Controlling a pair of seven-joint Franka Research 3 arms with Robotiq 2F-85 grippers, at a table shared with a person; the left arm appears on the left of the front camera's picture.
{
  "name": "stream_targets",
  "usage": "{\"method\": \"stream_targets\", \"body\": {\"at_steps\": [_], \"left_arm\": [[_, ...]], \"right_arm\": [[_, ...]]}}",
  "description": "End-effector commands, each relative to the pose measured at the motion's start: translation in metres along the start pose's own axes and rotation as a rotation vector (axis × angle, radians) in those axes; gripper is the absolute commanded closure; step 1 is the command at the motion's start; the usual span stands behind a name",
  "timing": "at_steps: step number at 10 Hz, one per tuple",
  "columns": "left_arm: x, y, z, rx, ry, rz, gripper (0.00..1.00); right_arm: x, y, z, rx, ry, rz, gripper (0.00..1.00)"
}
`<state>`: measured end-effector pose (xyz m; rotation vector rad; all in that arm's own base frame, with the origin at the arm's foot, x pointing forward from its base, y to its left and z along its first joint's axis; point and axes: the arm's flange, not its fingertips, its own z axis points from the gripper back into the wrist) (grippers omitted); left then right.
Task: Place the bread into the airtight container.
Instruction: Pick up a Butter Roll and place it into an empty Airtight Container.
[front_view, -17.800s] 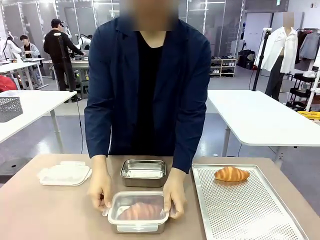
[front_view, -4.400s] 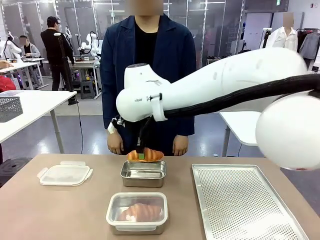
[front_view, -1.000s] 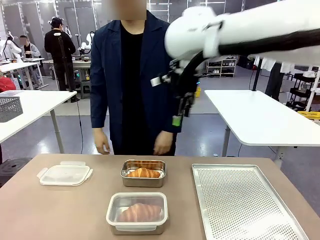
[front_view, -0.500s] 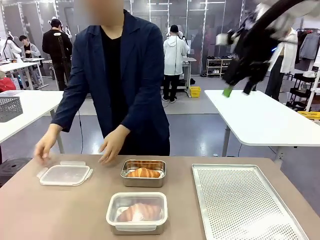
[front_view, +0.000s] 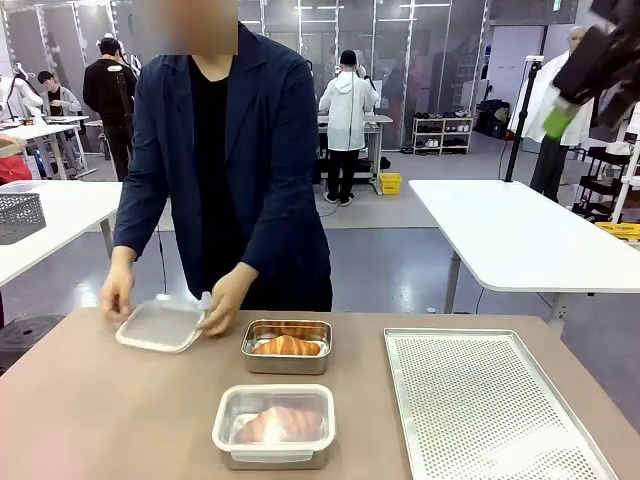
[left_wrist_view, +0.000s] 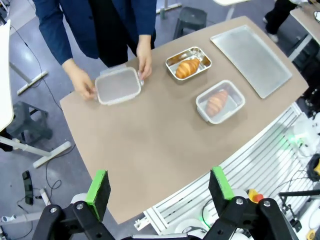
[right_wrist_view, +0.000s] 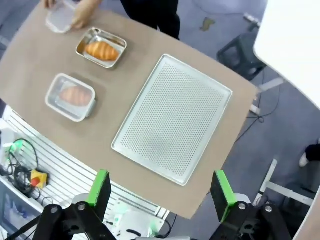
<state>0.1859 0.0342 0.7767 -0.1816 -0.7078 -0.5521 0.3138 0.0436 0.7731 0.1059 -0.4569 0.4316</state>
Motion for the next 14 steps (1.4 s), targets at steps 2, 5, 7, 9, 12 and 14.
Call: {"method": "stream_targets", "body": {"at_steps": [2,5,7,9,12,14], "left_arm": [[0.001,0.000,0.001,-0.012,-0.004,-0.018,0.00],[0.001,0.000,0.001,-0.012,-0.004,-0.018,0.00],[0.001,0.000,0.001,-0.012,-0.004,-0.018,0.00],[0.001,0.000,0.001,-0.012,-0.004,-0.018,0.00],[0.001,0.000,0.001,-0.012,-0.004,-0.018,0.00],[0.001,0.000,0.001,-0.012,-0.004,-0.018,0.00]], "right_arm": [[-0.009,0.006,0.015,-0.009,0.042,-0.064,0.00],[-0.016,0.006,0.022,-0.004,0.014,-0.036,0.00],[-0.016,0.006,0.022,-0.004,0.014,-0.036,0.00],[-0.016,0.006,0.022,-0.004,0.014,-0.036,0.00],[-0.016,0.006,0.022,-0.004,0.014,-0.036,0.00],[-0.013,0.009,0.021,0.001,0.014,-0.049,0.00]]}}
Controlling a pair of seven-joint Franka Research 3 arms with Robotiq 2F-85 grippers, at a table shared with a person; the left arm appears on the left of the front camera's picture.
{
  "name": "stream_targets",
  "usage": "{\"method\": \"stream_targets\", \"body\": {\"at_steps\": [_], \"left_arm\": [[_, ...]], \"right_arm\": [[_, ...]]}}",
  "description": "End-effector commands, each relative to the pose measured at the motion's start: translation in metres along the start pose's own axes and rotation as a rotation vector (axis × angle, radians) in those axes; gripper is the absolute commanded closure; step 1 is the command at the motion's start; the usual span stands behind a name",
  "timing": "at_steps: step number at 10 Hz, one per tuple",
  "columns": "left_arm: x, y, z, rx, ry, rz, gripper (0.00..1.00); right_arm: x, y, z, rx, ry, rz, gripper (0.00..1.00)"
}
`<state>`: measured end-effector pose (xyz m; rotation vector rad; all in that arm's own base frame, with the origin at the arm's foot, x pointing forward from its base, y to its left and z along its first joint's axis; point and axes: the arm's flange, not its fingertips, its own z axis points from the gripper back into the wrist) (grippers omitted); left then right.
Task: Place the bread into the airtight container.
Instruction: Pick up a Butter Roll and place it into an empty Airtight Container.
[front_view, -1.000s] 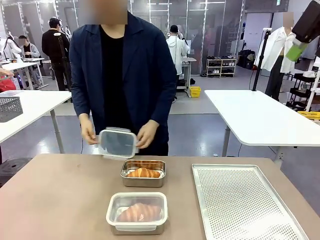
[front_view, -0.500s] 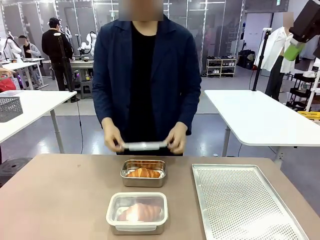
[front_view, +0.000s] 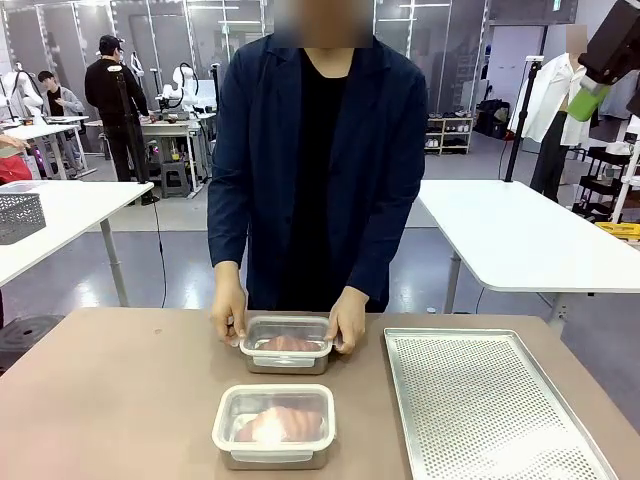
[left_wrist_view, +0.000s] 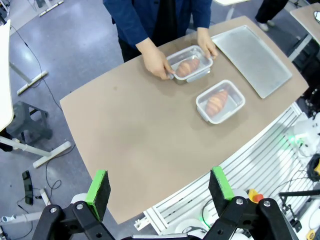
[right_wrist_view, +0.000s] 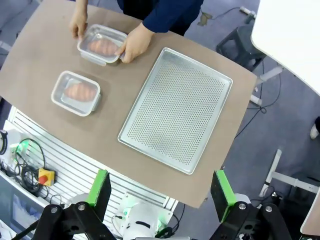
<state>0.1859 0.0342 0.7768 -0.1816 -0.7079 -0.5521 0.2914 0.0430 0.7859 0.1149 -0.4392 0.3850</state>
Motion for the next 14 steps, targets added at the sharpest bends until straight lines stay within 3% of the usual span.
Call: {"method": "stream_targets", "body": {"at_steps": [1,4,8,9,10,14], "left_arm": [[0.001,0.000,0.001,-0.012,-0.004,-0.017,0.00],[0.001,0.000,0.001,-0.012,-0.004,-0.017,0.00],[0.001,0.000,0.001,-0.012,-0.004,-0.017,0.00],[0.001,0.000,0.001,-0.012,-0.004,-0.017,0.00],[0.001,0.000,0.001,-0.012,-0.004,-0.017,0.00],[0.001,0.000,0.001,-0.012,-0.004,-0.017,0.00]], "right_arm": [[-0.012,-0.028,0.004,-0.040,-0.011,0.072,0.00],[-0.049,-0.073,0.014,-0.035,-0.015,0.148,0.00],[-0.060,-0.086,0.002,-0.005,-0.001,0.185,0.00],[-0.061,-0.089,-0.010,0.032,0.041,0.208,0.00],[-0.056,-0.086,0.013,-0.012,-0.004,0.185,0.00],[-0.056,-0.086,0.013,-0.012,-0.004,0.185,0.00]]}}
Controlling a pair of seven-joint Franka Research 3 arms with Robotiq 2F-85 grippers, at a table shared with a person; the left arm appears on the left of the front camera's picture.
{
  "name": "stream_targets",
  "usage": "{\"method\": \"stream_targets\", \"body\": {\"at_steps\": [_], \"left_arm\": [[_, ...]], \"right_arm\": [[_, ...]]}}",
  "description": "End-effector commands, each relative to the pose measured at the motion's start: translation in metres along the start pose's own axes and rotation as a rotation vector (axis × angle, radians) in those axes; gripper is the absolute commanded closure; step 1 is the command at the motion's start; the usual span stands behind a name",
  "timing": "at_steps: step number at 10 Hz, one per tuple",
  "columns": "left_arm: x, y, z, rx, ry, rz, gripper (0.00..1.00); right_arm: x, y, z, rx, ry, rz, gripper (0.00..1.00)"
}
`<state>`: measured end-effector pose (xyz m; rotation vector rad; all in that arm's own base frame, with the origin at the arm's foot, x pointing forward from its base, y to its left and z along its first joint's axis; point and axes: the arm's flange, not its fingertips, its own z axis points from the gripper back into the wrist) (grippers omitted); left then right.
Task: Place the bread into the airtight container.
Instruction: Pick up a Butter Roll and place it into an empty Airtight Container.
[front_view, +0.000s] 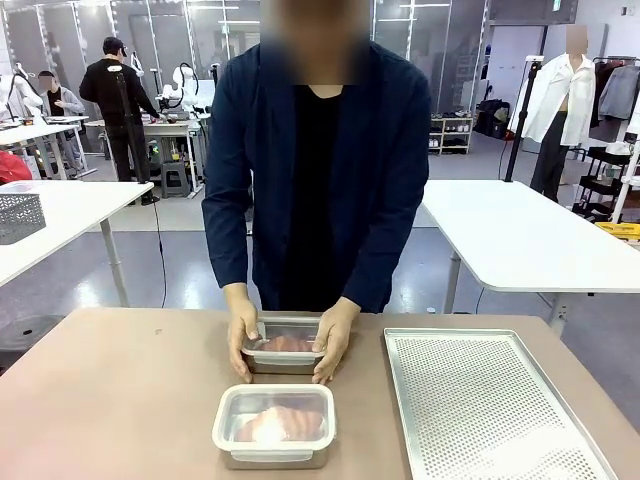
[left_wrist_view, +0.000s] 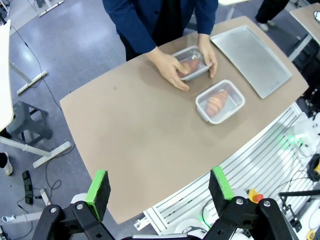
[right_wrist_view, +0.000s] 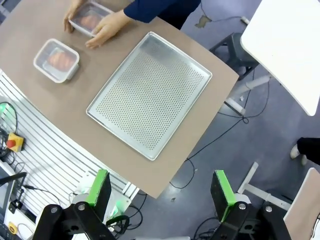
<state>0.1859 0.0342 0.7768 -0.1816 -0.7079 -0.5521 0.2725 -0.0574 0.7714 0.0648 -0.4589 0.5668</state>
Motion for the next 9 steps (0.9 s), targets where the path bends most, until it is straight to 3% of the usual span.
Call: {"method": "stream_targets", "body": {"at_steps": [1,9], "left_arm": [[0.0012,-0.0003,0.0006,-0.012,-0.004,-0.017,0.00],[0.0012,-0.0003,0.0006,-0.012,-0.004,-0.017,0.00]], "right_arm": [[-0.0005,-0.0003,-0.0004,-0.001,0.002,-0.003,0.00],[-0.0005,-0.0003,-0.0004,-0.001,0.002,-0.003,0.00]]}}
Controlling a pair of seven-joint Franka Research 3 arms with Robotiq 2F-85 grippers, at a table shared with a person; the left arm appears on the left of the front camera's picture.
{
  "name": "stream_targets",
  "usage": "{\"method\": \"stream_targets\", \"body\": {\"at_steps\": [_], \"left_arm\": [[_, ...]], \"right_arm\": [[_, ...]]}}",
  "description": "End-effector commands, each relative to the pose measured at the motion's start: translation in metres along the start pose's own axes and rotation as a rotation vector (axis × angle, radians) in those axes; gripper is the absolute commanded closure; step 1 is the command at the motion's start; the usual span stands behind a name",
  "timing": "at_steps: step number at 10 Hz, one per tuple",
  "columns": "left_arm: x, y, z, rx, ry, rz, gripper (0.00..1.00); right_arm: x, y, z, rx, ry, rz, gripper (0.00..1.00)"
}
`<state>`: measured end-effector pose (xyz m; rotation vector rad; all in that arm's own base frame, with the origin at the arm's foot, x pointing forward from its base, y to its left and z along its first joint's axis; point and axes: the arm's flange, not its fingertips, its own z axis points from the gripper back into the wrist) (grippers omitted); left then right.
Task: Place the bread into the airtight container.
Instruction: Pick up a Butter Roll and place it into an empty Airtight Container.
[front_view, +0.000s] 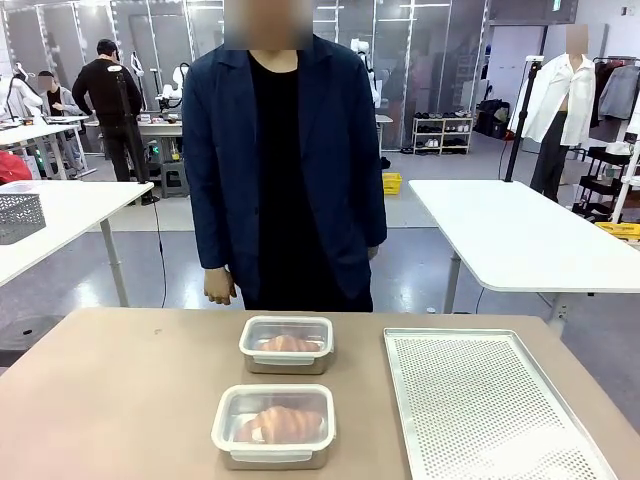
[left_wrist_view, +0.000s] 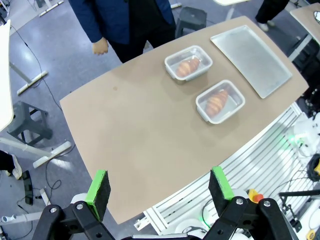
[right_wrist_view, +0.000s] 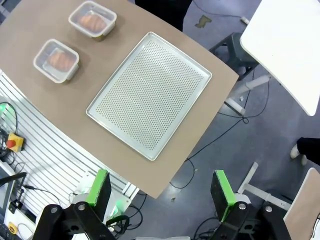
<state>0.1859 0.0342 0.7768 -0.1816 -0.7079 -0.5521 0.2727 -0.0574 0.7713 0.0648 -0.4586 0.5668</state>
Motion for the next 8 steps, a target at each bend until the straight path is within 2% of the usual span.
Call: {"method": "stream_targets", "body": {"at_steps": [1,8], "left_arm": [[0.0012,-0.0003,0.0006,-0.012,-0.004,-0.017,0.00],[0.0012,-0.0003,0.0006,-0.012,-0.004,-0.017,0.00]], "right_arm": [[-0.0007,-0.0002,-0.0003,-0.001,0.001,-0.003,0.00],[-0.0007,-0.0002,-0.0003,-0.001,0.001,-0.003,0.00]]}}
